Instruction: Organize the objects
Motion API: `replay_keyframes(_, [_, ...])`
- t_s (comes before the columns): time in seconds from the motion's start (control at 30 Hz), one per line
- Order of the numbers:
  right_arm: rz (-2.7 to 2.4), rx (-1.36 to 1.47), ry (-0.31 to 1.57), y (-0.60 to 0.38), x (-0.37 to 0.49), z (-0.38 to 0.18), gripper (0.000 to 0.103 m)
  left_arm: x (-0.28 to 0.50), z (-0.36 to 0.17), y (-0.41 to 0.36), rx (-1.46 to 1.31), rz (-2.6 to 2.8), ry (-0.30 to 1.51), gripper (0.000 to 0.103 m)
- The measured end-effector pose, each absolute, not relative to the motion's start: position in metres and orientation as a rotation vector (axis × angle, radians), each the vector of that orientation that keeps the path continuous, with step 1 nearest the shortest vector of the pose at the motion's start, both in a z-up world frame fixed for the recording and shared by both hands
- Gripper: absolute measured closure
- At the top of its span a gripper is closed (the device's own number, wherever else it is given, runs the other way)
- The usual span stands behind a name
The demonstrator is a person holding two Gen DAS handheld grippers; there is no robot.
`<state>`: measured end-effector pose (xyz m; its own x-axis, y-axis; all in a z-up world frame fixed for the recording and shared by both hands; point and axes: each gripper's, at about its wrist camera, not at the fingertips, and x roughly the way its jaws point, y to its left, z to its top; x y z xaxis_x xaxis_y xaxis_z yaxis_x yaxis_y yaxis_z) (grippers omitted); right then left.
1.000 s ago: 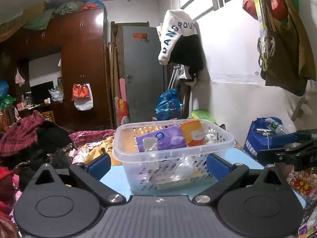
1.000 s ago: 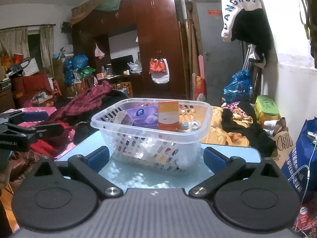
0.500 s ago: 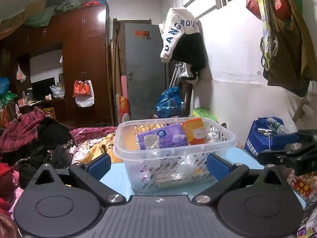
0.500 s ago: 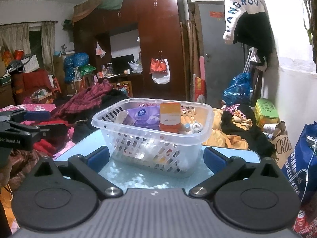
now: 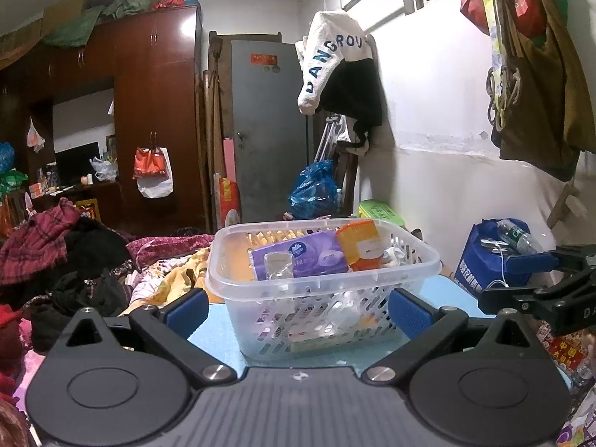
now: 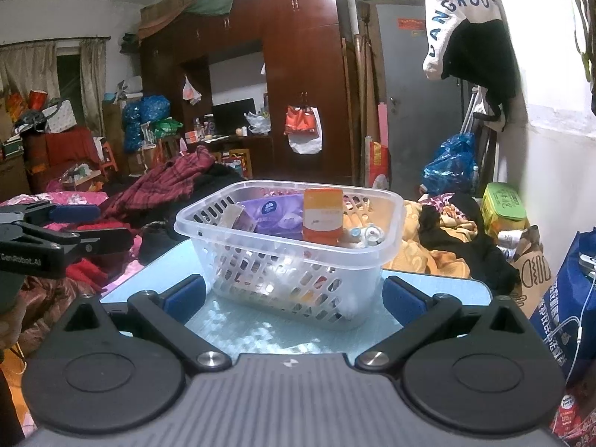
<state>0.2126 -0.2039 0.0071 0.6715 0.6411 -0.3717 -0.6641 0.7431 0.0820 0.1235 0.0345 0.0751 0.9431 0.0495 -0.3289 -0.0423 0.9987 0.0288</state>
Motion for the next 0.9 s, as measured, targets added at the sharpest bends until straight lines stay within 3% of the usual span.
replay_keyframes(0.9, [0.737,-0.064,0.397,-0.2039,0.2119,0.0093,0.0,0.1263,0.0734,0.0255,0.029,0.033,0.336,0.0])
